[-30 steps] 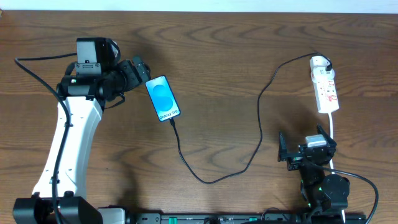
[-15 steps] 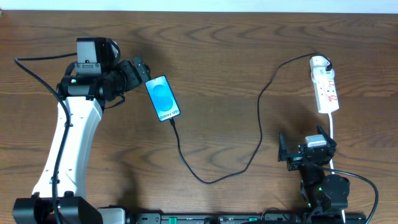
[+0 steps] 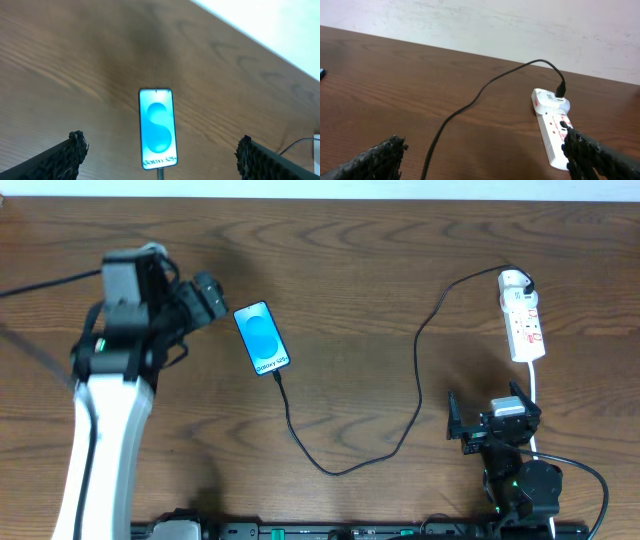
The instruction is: Plug charger to phone and switch on socket
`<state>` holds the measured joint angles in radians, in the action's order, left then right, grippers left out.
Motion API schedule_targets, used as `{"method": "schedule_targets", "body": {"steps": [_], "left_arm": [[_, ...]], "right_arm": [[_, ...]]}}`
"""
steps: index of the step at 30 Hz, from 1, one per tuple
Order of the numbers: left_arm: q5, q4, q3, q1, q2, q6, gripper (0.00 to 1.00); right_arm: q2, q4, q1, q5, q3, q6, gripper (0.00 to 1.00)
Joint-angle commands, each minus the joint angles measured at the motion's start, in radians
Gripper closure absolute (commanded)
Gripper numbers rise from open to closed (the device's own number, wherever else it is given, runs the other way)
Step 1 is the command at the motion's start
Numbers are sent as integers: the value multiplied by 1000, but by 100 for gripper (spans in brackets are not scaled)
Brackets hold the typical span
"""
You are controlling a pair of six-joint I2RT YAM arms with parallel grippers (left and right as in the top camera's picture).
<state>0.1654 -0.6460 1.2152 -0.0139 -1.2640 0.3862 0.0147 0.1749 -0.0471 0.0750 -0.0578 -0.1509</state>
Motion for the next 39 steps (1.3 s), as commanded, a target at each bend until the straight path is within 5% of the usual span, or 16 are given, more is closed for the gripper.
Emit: {"method": "schedule_targets", "body": {"steps": [1, 14, 20, 28, 39], "left_arm": [[-55, 15, -73, -2, 116, -109, 2], [-108, 331, -535, -3, 602, -144, 2], [-107, 448, -761, -3, 849, -262, 2], [-108, 495, -973, -3, 1097, -391, 2], [-132, 560, -1167, -3, 1262, -393, 2]], "right_arm": [[-8, 0, 7, 6, 6, 0, 1], [-8, 0, 7, 6, 6, 0, 1], [-8, 0, 7, 6, 6, 0, 1], [-7, 0, 7, 6, 6, 0, 1], [-7, 0, 7, 6, 6, 0, 1]]}}
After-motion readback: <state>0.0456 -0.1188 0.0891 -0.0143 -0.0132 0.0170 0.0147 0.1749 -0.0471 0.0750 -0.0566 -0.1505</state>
